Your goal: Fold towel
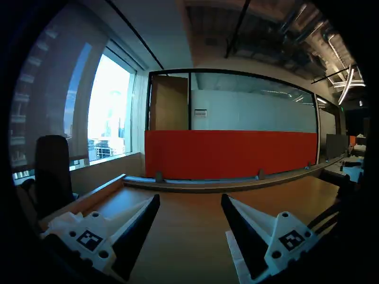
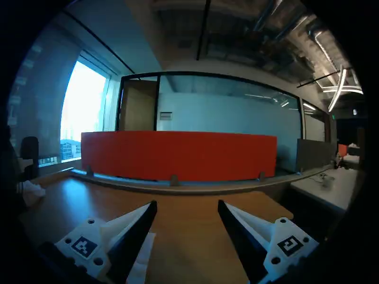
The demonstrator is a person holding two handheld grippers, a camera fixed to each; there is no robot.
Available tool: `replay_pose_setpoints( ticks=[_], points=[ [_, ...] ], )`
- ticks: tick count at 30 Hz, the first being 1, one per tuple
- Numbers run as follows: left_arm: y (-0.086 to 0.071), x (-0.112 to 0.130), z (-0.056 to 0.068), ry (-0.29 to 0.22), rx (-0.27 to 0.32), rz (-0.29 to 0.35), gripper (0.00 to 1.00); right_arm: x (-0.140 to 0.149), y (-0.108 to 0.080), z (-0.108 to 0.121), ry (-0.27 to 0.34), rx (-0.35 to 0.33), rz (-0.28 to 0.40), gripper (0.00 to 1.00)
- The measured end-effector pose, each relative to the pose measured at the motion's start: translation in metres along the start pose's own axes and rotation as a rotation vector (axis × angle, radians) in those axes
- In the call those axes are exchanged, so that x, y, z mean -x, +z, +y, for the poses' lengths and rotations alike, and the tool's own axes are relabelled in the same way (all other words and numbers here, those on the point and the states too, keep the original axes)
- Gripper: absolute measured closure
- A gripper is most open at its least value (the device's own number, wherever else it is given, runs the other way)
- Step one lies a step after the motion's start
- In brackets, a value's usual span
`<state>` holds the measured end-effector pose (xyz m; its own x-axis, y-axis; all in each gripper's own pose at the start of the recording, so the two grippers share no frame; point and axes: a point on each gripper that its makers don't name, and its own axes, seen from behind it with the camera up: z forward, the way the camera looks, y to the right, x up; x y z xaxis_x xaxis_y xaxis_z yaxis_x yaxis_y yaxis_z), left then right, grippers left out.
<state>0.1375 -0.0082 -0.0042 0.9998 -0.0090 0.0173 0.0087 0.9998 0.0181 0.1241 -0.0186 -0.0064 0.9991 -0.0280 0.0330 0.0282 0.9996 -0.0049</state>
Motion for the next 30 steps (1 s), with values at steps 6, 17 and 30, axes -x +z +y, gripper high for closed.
replay_pose_setpoints(
  ticks=[6, 17, 30],
  points=[
    [-0.003, -0.032, 0.002, 0.013, 0.001, -0.015, 0.04, -0.028, -0.004, 0.006, 0.002, 0.016, -0.003, 0.01],
    [-0.01, -0.054, 0.015, 0.037, 0.053, -0.078, 0.04, -0.056, -0.01, -0.001, -0.027, -0.035, -0.057, 0.01],
    [-0.019, -0.05, 0.045, 0.112, 0.222, -0.175, 0.04, -0.059, -0.02, -0.033, -0.119, -0.232, -0.146, 0.01]
  ],
)
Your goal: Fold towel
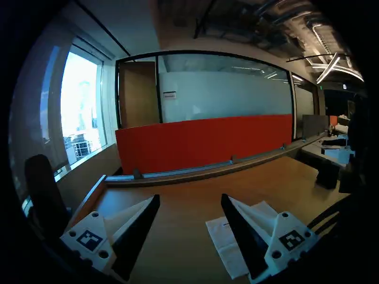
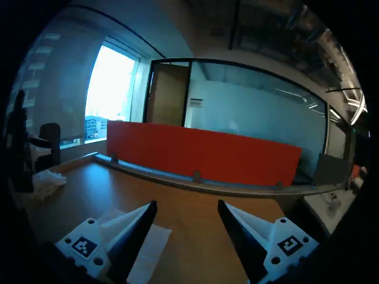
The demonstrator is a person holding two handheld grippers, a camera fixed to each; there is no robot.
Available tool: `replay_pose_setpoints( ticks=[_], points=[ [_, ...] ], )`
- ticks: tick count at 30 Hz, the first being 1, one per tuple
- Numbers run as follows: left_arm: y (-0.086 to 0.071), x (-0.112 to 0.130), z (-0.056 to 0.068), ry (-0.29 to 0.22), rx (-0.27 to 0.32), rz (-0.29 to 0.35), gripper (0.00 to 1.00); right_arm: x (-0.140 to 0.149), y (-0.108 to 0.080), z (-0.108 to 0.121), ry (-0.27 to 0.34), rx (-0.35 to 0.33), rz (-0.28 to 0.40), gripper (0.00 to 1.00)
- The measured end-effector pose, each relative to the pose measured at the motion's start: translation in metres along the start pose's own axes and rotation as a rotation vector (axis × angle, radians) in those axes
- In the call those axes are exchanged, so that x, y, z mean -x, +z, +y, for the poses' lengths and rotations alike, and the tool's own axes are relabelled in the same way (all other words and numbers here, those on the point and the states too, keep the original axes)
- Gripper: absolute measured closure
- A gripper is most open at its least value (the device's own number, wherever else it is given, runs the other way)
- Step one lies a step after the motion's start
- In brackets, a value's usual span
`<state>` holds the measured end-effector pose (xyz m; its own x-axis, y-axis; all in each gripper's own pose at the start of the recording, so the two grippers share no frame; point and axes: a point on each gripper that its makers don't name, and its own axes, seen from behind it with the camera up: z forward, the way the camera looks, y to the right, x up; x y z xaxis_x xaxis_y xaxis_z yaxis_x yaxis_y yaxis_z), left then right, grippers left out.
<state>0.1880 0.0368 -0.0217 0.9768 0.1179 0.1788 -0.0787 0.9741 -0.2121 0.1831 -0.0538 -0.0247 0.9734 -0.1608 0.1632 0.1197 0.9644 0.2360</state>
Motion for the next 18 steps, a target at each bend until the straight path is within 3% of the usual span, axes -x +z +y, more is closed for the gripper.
replay_pose_setpoints(
  ticks=[6, 18],
  points=[
    [0.0, 0.01, 0.015, 0.023, 0.076, -0.035, 0.04, 0.008, -0.003, -0.02, -0.046, -0.095, -0.047, 0.01],
    [-0.001, 0.047, 0.038, 0.063, 0.172, -0.123, 0.04, 0.034, -0.003, -0.046, -0.112, -0.206, -0.126, 0.0]
  ],
)
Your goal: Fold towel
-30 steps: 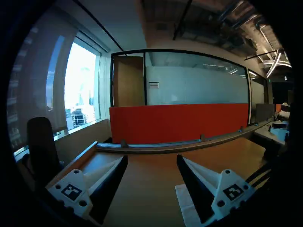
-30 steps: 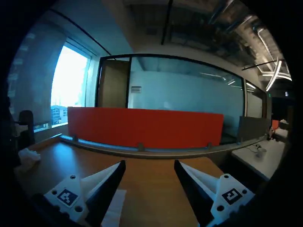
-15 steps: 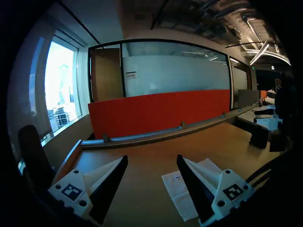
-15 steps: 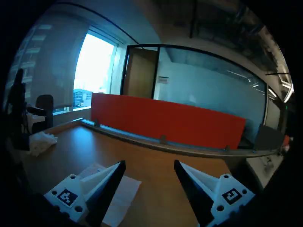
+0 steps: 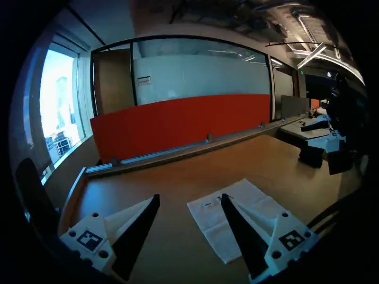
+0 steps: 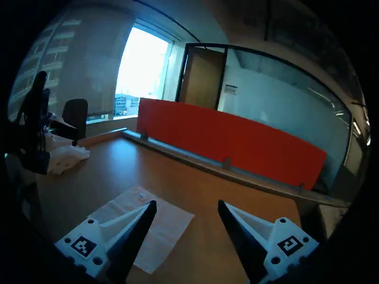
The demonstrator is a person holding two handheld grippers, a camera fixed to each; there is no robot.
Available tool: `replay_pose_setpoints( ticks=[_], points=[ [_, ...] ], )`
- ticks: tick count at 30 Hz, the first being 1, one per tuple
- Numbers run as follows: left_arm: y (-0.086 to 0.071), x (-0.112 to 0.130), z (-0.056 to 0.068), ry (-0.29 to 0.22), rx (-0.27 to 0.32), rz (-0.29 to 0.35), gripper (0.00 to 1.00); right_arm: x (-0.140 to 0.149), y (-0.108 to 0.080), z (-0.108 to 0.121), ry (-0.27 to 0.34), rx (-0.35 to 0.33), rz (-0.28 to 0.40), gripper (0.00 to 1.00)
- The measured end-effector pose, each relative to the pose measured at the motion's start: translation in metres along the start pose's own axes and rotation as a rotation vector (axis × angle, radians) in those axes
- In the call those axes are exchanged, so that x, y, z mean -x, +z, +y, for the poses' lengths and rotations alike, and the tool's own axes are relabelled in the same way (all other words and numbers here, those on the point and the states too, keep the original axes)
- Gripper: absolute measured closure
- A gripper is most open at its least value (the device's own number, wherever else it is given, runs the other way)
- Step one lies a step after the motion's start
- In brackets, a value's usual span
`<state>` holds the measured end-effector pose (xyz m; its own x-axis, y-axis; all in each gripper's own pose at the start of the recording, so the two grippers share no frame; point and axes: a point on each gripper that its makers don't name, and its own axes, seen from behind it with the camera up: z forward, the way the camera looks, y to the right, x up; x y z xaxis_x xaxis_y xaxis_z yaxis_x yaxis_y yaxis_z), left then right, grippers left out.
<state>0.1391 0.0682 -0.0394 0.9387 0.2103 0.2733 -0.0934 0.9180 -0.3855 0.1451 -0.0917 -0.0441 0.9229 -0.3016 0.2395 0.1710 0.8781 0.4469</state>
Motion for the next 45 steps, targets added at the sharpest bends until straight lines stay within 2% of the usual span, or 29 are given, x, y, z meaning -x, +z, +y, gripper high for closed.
replay_pose_setpoints(
  ticks=[9, 30, 38, 45],
  points=[
    [0.006, 0.031, 0.017, 0.016, 0.038, -0.048, 0.04, 0.024, 0.008, -0.014, -0.003, -0.046, -0.05, 0.0],
    [0.028, 0.12, 0.063, 0.057, 0.133, -0.188, 0.04, 0.114, 0.029, -0.05, -0.019, -0.124, -0.174, 0.0],
    [0.039, 0.158, 0.074, 0.103, 0.165, -0.26, 0.04, 0.154, 0.037, -0.062, -0.02, -0.154, -0.244, 0.0],
    [0.047, 0.185, 0.081, 0.122, 0.188, -0.312, 0.04, 0.185, 0.041, -0.073, -0.024, -0.182, -0.298, 0.0]
  ],
)
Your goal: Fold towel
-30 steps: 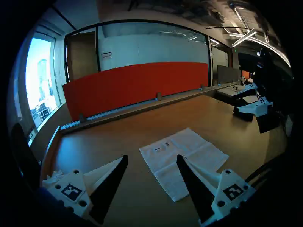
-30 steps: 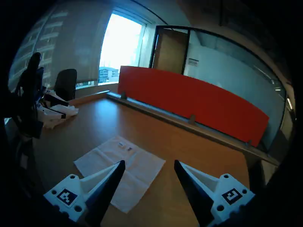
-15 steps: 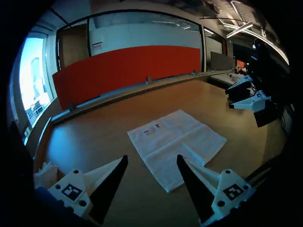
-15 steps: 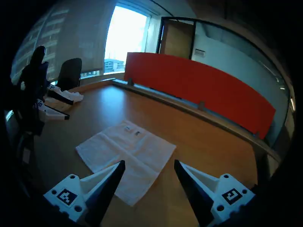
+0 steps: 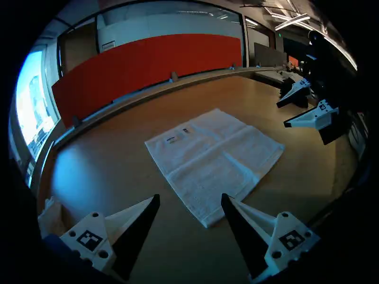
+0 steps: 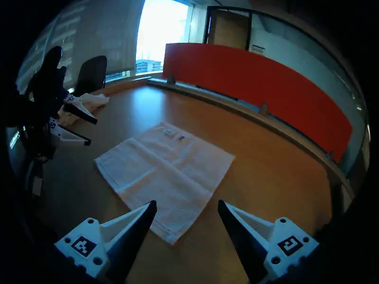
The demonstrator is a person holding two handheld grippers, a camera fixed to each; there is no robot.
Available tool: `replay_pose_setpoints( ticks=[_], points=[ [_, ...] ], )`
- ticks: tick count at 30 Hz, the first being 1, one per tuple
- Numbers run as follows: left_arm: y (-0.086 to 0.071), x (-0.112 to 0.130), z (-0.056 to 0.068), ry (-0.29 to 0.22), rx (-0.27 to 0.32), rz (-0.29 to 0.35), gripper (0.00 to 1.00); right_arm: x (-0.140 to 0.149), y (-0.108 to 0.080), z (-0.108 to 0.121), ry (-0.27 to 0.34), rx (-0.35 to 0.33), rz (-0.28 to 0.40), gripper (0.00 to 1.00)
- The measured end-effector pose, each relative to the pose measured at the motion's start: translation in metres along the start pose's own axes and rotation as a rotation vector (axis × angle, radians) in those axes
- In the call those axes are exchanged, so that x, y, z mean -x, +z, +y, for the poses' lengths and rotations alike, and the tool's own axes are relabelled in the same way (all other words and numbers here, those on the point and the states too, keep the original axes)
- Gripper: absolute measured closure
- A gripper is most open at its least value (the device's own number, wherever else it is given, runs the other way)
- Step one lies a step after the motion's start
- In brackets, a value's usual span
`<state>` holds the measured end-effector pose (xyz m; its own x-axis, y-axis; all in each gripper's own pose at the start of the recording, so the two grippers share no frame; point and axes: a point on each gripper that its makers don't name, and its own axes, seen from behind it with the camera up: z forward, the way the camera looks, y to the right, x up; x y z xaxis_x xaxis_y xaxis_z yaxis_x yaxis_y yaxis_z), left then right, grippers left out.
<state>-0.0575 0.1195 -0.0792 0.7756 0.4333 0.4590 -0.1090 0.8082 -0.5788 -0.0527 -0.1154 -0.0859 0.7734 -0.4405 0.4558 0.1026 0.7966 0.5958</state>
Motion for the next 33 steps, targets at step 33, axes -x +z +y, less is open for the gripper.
replay_pose_setpoints(
  ticks=[33],
  points=[
    [0.046, 0.064, 0.031, 0.015, 0.111, -0.202, 0.06, 0.08, 0.03, -0.025, -0.012, -0.128, -0.201, 0.15]
  ],
)
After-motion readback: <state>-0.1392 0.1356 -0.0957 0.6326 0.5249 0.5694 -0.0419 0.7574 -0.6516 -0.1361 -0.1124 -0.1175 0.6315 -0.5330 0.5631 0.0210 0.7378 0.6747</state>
